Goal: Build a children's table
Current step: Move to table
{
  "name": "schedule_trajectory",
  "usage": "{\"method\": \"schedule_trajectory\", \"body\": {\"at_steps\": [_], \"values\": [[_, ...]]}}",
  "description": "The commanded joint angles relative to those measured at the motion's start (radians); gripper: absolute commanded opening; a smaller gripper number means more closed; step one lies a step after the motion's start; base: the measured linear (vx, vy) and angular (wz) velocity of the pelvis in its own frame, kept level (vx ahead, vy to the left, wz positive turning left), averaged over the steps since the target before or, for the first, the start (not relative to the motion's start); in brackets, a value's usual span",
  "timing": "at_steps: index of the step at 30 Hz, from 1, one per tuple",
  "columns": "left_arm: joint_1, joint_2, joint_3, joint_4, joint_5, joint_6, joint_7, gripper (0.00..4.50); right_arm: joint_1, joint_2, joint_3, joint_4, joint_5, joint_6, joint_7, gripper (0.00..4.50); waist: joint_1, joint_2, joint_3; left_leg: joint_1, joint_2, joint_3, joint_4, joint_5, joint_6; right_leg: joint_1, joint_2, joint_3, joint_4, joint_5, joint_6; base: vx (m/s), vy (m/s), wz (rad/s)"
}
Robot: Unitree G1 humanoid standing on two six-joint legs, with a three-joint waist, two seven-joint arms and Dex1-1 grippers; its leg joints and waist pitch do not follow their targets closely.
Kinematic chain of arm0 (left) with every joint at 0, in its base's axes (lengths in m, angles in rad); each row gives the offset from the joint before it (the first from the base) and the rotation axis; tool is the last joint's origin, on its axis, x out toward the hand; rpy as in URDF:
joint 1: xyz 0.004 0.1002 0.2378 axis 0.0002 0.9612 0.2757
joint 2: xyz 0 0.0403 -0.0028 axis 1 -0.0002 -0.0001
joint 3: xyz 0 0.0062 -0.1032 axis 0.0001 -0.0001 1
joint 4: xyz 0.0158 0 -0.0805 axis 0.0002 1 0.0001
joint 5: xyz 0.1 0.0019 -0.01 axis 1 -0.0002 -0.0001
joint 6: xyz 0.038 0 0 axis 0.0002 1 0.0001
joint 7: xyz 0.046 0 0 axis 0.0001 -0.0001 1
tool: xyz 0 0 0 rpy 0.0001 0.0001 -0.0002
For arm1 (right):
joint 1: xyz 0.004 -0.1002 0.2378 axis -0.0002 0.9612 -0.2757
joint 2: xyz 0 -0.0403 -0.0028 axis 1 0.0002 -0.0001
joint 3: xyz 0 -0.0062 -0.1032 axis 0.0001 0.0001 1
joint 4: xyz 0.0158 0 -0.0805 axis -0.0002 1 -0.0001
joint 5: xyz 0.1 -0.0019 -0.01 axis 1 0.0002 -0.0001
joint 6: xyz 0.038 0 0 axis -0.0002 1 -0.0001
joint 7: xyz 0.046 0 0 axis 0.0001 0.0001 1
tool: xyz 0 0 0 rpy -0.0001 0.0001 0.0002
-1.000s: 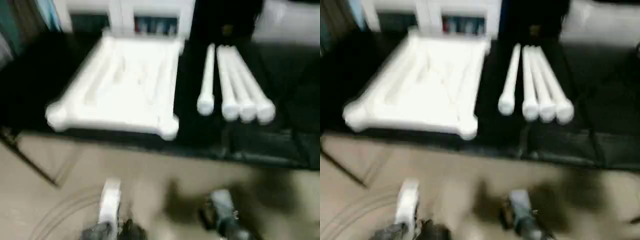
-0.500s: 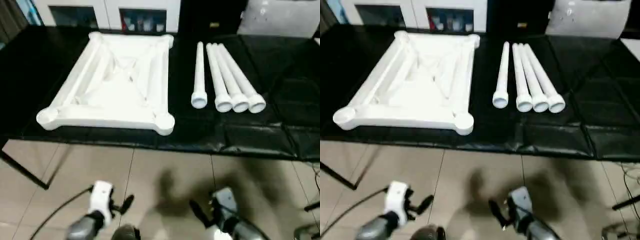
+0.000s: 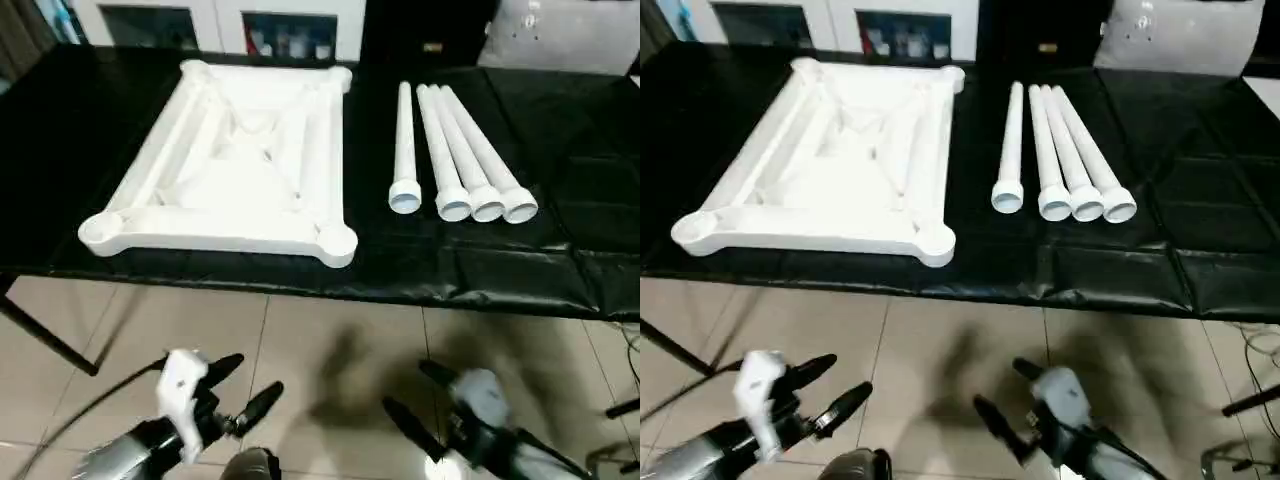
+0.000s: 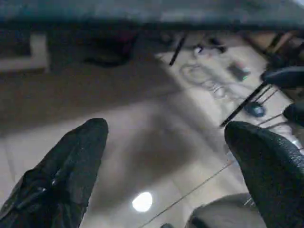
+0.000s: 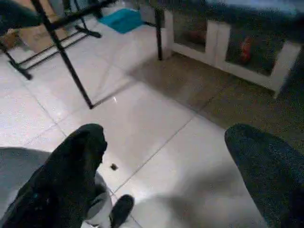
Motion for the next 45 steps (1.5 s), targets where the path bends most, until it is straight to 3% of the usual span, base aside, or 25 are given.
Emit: {"method": "schedule_trajectory", "body": {"at_steps": [1,4,7,12,13,14,15,16,19,20,22,25,27,28,29,31,34,38,39,40,41,42,43,44,45], "values": [[0.027,0.016,0.01,-0.107,-0.04,0.056,-0.003,4.47,0.034,-0.018,0.001,-0.114,0.046,0.047,0.018,4.5,-0.001,-0.001,-0.028,0.034,0.045,-0.023,-0.09,-0.189,0.138,-0.005,-0.037,0.019,-0.069,0.234,-0.172,0.0,0.0,0.0],[0.038,0.032,0.036,-0.231,-0.087,0.112,0.026,4.47,0.049,-0.024,-0.036,-0.253,0.081,0.068,-0.023,4.5,0.0,-0.006,-0.017,0.038,0.044,-0.016,-0.107,-0.293,0.075,-0.011,-0.042,0.029,-0.088,0.045,-0.155,0.0,0.0,0.0],[0.014,0.056,0.087,-0.353,-0.173,0.182,0.084,4.47,0.008,-0.025,-0.095,-0.423,0.085,0.163,-0.12,4.5,0.0,-0.004,-0.02,0.048,0.044,-0.016,-0.11,-0.281,0.028,-0.015,-0.035,0.036,-0.088,0.017,-0.143,0.0,0.0,0.0],[-0.111,0.039,0.127,-0.4,-0.13,0.228,0.195,4.47,-0.081,-0.012,-0.143,-0.518,0.049,0.228,-0.217,4.5,-0.001,-0.004,-0.034,0.056,0.037,-0.012,-0.095,-0.169,0.007,-0.016,-0.028,0.036,-0.076,0.193,-0.111,0.0,0.0,0.0],[-0.222,0.014,0.14,-0.383,-0.05,0.291,0.299,4.47,-0.142,-0.001,-0.149,-0.536,-0.037,0.257,-0.277,4.5,-0.002,0.012,-0.047,0.063,0.036,-0.013,-0.088,-0.121,-0.014,-0.015,-0.019,0.031,-0.067,0.272,-0.101,0.0,0.0,0.0],[-0.258,0.006,0.143,-0.372,-0.025,0.319,0.334,4.47,-0.161,0.004,-0.147,-0.535,-0.072,0.263,-0.296,4.5,-0.002,0.004,-0.051,0.062,0.031,-0.014,-0.08,-0.082,-0.028,-0.015,-0.02,0.031,-0.061,0.33,-0.099,0.0,0.0,0.0],[-0.29,-0.003,0.144,-0.365,0.008,0.333,0.374,4.47,-0.178,0.005,-0.142,-0.535,-0.107,0.28,-0.315,4.5,0.004,0.018,-0.054,0.056,0.024,-0.015,-0.079,-0.066,-0.033,-0.008,-0.024,0.027,-0.058,0.344,-0.099,0.0,0.0,0.0],[-0.308,-0.007,0.143,-0.362,0.025,0.33,0.392,4.47,-0.189,0.007,-0.138,-0.532,-0.119,0.301,-0.33,4.5,0.001,0.005,-0.056,0.052,0.02,-0.013,-0.074,-0.027,-0.034,-0.001,-0.019,0.025,-0.058,0.4,-0.076,0.0,0.0,0.0],[-0.328,-0.014,0.14,-0.348,0.016,0.394,0.492,4.47,-0.223,0.073,-0.113,-0.502,-0.062,0.453,-0.437,4.5,-0.005,0.051,-0.087,0.059,0.008,-0.021,-0.062,-0.026,-0.068,0.006,-0.017,0.012,-0.054,0.472,-0.063,0.0,0.0,0.0],[-0.328,-0.014,0.136,-0.336,0.042,0.405,0.518,4.47,-0.233,0.089,-0.097,-0.489,-0.064,0.468,-0.449,4.5,-0.008,0.035,-0.091,0.052,0.006,-0.019,-0.062,-0.039,-0.07,0.01,-0.017,0.014,-0.051,0.477,-0.067,0.0,0.0,0.0],[-0.336,-0.035,0.132,-0.328,0.048,0.412,0.541,4.47,-0.254,0.11,-0.082,-0.47,-0.079,0.496,-0.473,4.5,-0.004,0.024,-0.091,0.049,0.008,-0.013,-0.066,-0.073,-0.05,0.009,-0.024,0.019,-0.06,0.397,-0.066,0.0,0.0,0.0],[-0.359,-0.066,0.1,-0.267,0.105,0.375,0.542,4.47,-0.319,0.157,-0.092,-0.395,-0.18,0.555,-0.576,4.5,0.004,0.042,-0.094,0.051,0.019,-0.01,-0.073,-0.105,-0.05,-0.004,-0.031,0.026,-0.063,0.192,-0.103,-0.018,-0.004,0.0],[-0.373,-0.07,0.084,-0.251,0.127,0.37,0.545,4.47,-0.34,0.162,-0.098,-0.378,-0.202,0.545,-0.587,4.5,0.005,0.031,-0.095,0.053,0.025,-0.007,-0.078,-0.131,-0.055,-0.008,-0.032,0.031,-0.067,0.121,-0.097,-0.054,-0.009,0.01],[-0.374,-0.071,0.083,-0.247,0.128,0.369,0.546,4.47,-0.343,0.165,-0.099,-0.376,-0.199,0.545,-0.588,4.5,0.007,0.038,-0.096,0.057,0.027,-0.009,-0.08,-0.151,-0.061,-0.012,-0.032,0.032,-0.067,0.1,-0.089,0.0,0.0,0.0],[-0.402,-0.084,0.071,-0.192,0.138,0.347,0.562,4.47,-0.395,0.229,-0.13,-0.33,-0.137,0.51,-0.623,4.5,0.001,0.024,-0.098,0.053,0.025,-0.007,-0.08,-0.159,-0.057,-0.013,-0.035,0.034,-0.064,0.093,-0.09,0.0,0.0,0.0],[-0.423,-0.096,0.066,-0.148,0.133,0.334,0.574,4.47,-0.432,0.28,-0.145,-0.296,-0.076,0.516,-0.651,4.5,-0.004,0.039,-0.101,0.057,0.027,-0.011,-0.084,-0.196,-0.07,-0.02,-0.033,0.033,-0.064,0.067,-0.089,-0.03,0.006,-0.02],[-0.446,-0.109,0.036,-0.118,0.139,0.351,0.562,4.47,-0.431,0.29,-0.128,-0.305,0.024,0.604,-0.557,4.5,-0.012,0.034,-0.101,0.069,0.032,-0.016,-0.093,-0.366,-0.087,-0.008,-0.029,0.034,-0.076,-0.044,-0.062,-0.02,0.004,-0.01],[-0.445,-0.109,-0.003,-0.119,0.166,0.355,0.541,4.47,-0.434,0.29,-0.121,-0.301,0.027,0.62,-0.514,4.5,-0.011,0.019,-0.083,0.093,0.02,0.001,-0.103,-0.527,-0.042,0.014,-0.018,0.027,-0.13,-0.35,-0.074,0.0,0.0,0.0],[-0.446,-0.108,-0.001,-0.126,0.166,0.362,0.541,4.47,-0.439,0.278,-0.092,-0.283,-0.007,0.604,-0.503,4.5,0.008,-0.011,-0.073,0.002,-0.013,-0.016,-0.103,-0.469,0.028,0.074,-0.052,-0.01,-0.153,-0.398,-0.043,0.052,0.014,0.14],[-0.45,-0.107,0.003,-0.127,0.163,0.363,0.542,4.47,-0.443,0.267,-0.064,-0.264,-0.038,0.587,-0.499,4.5,0.004,0.01,-0.092,-0.009,-0.025,-0.018,-0.086,-0.335,0.103,0.108,-0.081,-0.03,-0.179,-0.386,0.006,0.06,0.019,0.46],[-0.451,-0.107,0.003,-0.127,0.163,0.363,0.542,4.47,-0.443,0.267,-0.064,-0.263,-0.038,0.586,-0.499,4.5,0.004,0.015,-0.088,0.006,-0.024,-0.025,-0.08,-0.329,0.128,0.105,-0.089,-0.043,-0.189,-0.403,-0.004,0.06,0.019,0.46],[-0.458,-0.107,0.004,-0.123,0.159,0.361,0.542,4.47,-0.446,0.263,-0.055,-0.254,-0.03,0.585,-0.499,4.5,-0.005,0.025,-0.093,0.003,-0.026,-0.031,-0.073,-0.279,0.156,0.13,-0.081,-0.065,-0.196,-0.382,-0.04,0.087,0.019,0.62],[-0.459,-0.105,0.007,-0.122,0.157,0.36,0.541,4.47,-0.445,0.263,-0.054,-0.255,-0.017,0.592,-0.5,4.5,-0.012,0.035,-0.096,0.023,-0.034,-0.044,-0.082,-0.255,0.18,0.139,-0.044,-0.091,-0.192,-0.324,-0.069,0.154,0.01,0.63],[-0.459,-0.105,0.011,-0.119,0.154,0.358,0.541,4.47,-0.441,0.254,-0.044,-0.261,-0.025,0.582,-0.5,4.5,-0.022,0.045,-0.099,0.067,-0.043,-0.081,-0.091,-0.215,0.244,0.135,0.017,-0.112,-0.161,-0.215,-0.082,0.154,0.01,0.63],[-0.459,-0.105,0.014,-0.115,0.154,0.357,0.542,4.47,-0.439,0.247,-0.037,-0.264,-0.034,0.571,-0.5,4.5,-0.035,0.048,-0.104,0.101,-0.042,-0.118,-0.093,-0.184,0.306,0.122,0.047,-0.117,-0.129,-0.168,-0.078,0.199,-0.01,0.54]]}}
